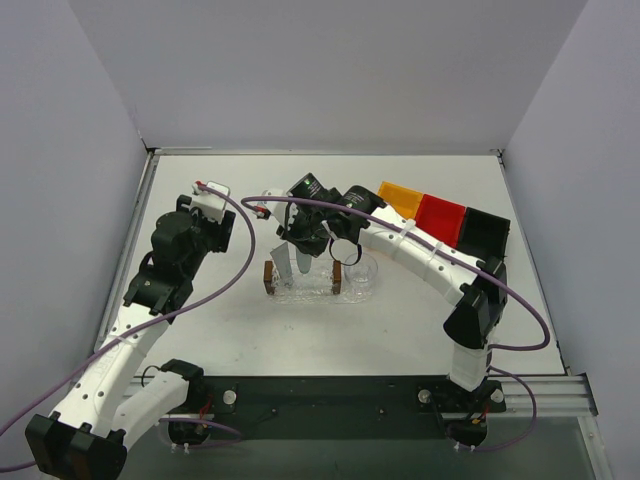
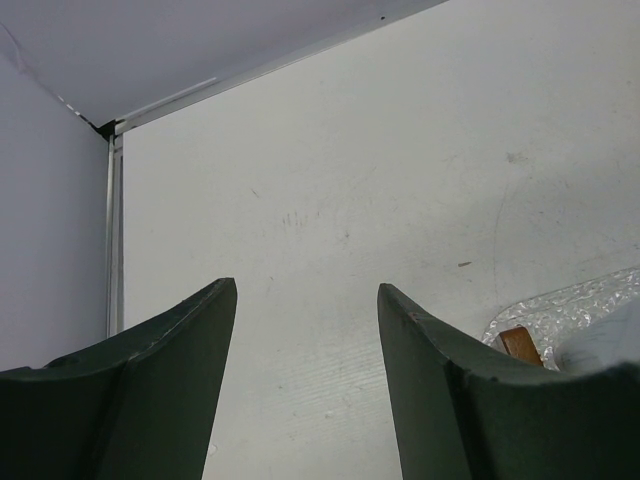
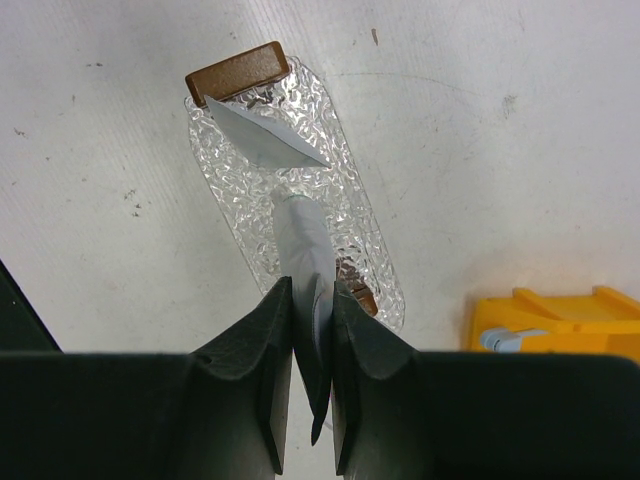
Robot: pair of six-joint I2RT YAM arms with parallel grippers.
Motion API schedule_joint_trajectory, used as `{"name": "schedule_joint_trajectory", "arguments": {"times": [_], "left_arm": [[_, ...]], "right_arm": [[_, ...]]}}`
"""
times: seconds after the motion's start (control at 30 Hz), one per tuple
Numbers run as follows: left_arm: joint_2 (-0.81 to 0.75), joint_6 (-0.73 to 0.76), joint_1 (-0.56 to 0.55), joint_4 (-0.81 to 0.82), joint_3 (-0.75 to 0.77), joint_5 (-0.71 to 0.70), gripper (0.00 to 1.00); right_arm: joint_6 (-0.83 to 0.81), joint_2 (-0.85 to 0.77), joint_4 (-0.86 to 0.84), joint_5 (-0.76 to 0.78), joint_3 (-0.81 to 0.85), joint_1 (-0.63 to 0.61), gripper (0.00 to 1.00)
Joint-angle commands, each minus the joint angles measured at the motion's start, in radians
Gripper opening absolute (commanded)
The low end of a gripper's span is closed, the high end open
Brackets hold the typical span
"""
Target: Prepare toiletry sets of a toothbrush and toothpaste on the tray
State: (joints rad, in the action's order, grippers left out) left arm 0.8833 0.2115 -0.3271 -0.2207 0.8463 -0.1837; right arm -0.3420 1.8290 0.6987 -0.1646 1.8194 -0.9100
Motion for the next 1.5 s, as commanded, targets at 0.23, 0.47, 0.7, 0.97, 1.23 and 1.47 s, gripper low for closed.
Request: {"name": "schedule_joint_trajectory", "arguments": {"times": [0.23,0.47,0.7,0.97,1.23,1.47], "left_arm": [[-0.020,-0.018,0.005,0.052,-0.007,-0.013,0.68],[-0.020,-0.021,0.005,0.055,-0.010,-0.013,0.68],[-0.020,-0.020,0.005,0.055,-0.015,-0.011,0.68],[-0.021,-0.023,0.005,0.058,-0.018,-0.014,0.68],[-0.021,-0.023,0.005,0.060,-0.020,-0.016,0.68],[-0.021,-0.024,0.005,0.063,-0.023,-0.019,0.68]], "right_arm": [[0.000,0.003,-0.025,-0.012,-0.005,-0.003,0.00],[0.003,0.006,-0.028,-0.018,-0.012,-0.003,0.00],[0.005,0.015,-0.034,-0.021,-0.017,-0.006,0.00],[0.003,0.026,-0.039,-0.023,-0.023,-0.004,0.00],[0.005,0.023,-0.048,-0.026,-0.038,-0.003,0.00],[0.008,0.023,-0.056,-0.027,-0.052,-0.004,0.00]]}}
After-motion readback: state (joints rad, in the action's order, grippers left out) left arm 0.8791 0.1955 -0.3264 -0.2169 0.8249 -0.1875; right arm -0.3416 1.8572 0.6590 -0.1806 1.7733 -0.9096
